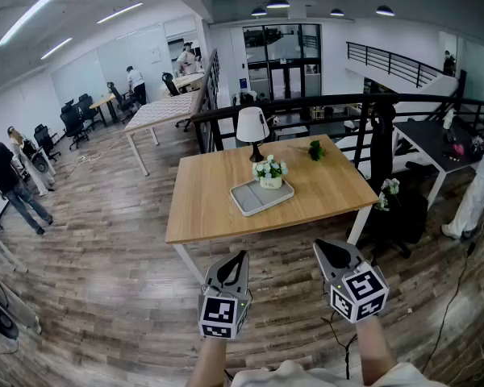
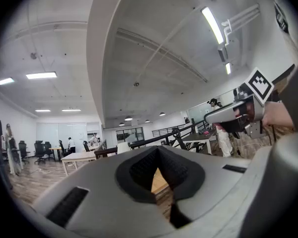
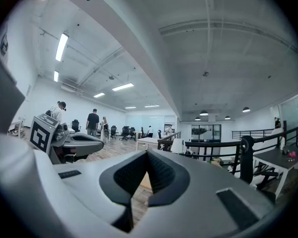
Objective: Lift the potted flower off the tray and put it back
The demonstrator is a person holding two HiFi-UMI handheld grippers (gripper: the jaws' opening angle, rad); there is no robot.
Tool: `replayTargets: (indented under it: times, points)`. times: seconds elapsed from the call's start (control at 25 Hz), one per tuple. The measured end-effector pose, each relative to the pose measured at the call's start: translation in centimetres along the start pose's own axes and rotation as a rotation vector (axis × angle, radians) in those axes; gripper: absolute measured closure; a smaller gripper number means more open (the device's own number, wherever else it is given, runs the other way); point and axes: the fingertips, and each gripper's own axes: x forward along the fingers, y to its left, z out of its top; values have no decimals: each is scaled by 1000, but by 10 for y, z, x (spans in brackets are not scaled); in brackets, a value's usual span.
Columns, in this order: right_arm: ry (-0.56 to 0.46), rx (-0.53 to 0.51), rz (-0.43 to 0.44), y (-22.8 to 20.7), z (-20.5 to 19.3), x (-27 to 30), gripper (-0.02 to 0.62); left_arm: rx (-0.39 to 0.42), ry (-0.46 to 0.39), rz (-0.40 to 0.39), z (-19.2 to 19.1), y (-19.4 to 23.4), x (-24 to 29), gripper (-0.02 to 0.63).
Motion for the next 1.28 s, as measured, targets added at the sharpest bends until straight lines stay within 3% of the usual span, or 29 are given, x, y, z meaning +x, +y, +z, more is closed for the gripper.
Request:
replayTargets:
  times: [0.4, 0.76, 1.28]
  points:
    - [14, 55, -35, -24, -14, -16, 574, -2, 10, -10, -3, -20, 7, 586]
    - [60, 67, -1, -40, -32, -21, 575, -15, 27, -14, -12, -46, 16, 586]
    - [56, 75, -5, -89, -40, 26, 575, -25, 18, -2, -27, -26, 83, 586]
